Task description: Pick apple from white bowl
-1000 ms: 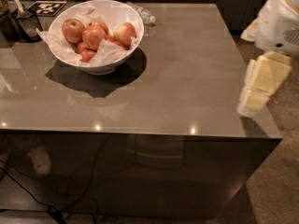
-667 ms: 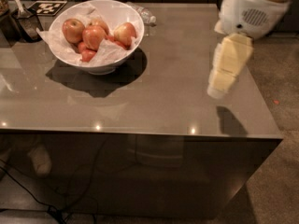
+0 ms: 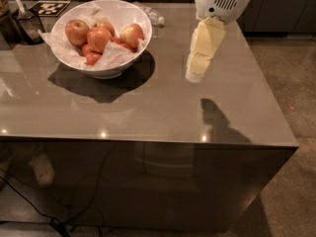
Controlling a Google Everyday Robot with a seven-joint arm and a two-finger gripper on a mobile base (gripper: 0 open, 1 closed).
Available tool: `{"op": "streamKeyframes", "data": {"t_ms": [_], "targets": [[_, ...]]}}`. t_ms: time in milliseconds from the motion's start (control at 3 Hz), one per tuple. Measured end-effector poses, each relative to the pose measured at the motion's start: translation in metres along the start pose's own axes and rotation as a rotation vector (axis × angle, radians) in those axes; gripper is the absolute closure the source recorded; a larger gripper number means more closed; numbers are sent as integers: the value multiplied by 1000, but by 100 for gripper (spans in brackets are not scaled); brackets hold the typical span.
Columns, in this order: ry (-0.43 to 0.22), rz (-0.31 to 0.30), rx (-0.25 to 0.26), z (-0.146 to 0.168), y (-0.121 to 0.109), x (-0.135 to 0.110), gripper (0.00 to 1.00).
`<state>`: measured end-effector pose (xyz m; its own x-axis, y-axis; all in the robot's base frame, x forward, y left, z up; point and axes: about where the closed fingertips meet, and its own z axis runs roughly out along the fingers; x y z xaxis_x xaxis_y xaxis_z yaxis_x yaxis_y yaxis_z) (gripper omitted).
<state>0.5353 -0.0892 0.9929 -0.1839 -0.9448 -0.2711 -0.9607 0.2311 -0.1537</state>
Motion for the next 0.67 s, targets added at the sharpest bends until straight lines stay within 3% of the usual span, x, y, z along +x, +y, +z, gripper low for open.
{"op": "streamKeyframes", "data": {"t_ms": [333, 667], "targets": [[-36, -18, 19, 2, -9, -17, 0], [-68, -43, 13, 11, -50, -81, 0]]}}
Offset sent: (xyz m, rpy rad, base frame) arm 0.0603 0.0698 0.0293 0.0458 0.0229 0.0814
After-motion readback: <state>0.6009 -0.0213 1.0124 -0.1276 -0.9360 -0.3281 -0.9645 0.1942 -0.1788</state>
